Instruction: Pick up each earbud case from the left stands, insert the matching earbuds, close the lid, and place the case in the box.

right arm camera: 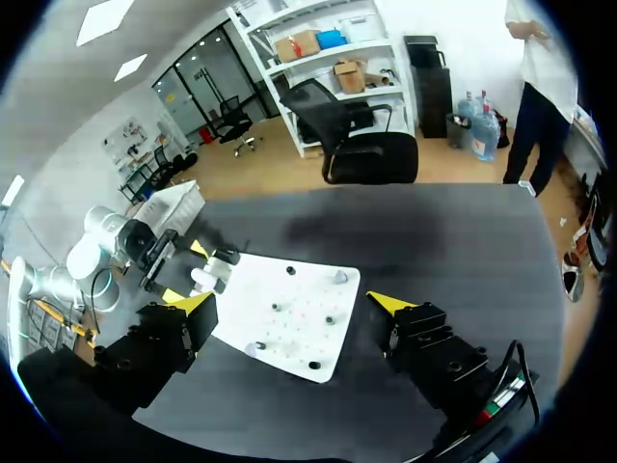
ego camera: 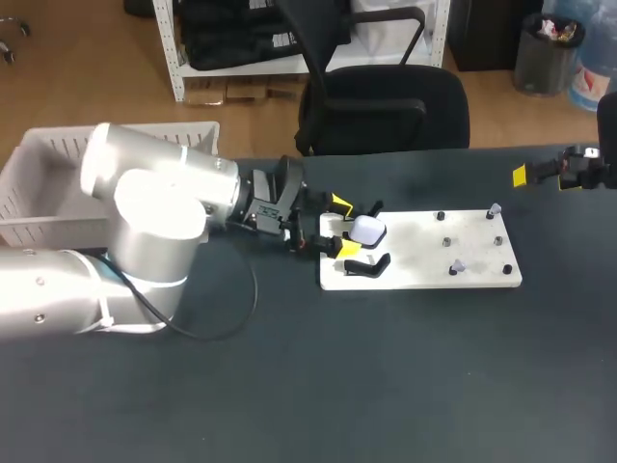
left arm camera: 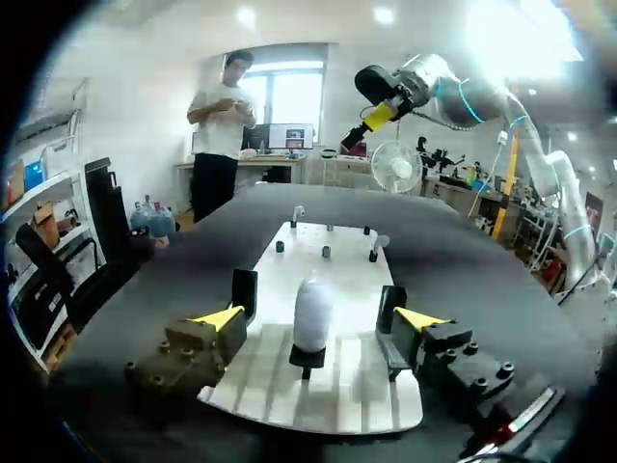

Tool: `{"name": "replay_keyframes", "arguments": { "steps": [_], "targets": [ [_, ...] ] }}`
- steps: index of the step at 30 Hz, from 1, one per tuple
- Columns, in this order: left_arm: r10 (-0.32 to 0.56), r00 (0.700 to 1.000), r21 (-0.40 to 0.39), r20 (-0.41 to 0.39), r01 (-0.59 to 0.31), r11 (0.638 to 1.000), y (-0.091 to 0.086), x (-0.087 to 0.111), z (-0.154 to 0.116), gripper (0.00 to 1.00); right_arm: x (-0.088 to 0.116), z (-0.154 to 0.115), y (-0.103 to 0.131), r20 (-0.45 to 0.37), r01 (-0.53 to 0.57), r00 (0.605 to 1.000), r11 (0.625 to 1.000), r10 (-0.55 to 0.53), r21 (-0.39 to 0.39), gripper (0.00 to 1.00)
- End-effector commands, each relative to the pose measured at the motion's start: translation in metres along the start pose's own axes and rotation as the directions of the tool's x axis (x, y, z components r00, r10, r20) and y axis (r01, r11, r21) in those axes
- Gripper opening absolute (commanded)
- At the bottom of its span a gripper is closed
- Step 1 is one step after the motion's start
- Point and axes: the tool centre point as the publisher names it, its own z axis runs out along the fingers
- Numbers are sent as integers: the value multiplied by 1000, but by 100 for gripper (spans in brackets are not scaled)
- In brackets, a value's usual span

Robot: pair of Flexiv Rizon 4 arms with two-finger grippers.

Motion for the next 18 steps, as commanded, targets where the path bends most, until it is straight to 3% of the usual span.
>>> {"name": "replay_keyframes", "arguments": {
  "steps": [1, 11, 15, 16, 18],
  "targets": [
    [3, 1000, 23, -5, -3, 1000, 6, -2, 7, 100, 0, 0, 0, 0, 0, 1000, 1000, 0, 1, 100],
    [6, 1000, 55, 5, -6, 998, 5, 0, 15, 96, 0, 0, 0, 0, 0, 1000, 1000, 0, 1, 100],
    [5, 1000, 61, 7, -5, 998, 4, 2, 17, 86, 0, 0, 0, 0, 0, 1000, 1000, 0, 1, 100],
    [0, 1000, 65, 11, -1, 998, 4, 2, 17, 76, 0, 0, 0, 0, 0, 1000, 1000, 0, 1, 100],
    [0, 1000, 66, 12, -1, 998, 4, 3, 19, 73, 0, 0, 0, 0, 0, 1000, 1000, 0, 1, 100]
  ]
}}
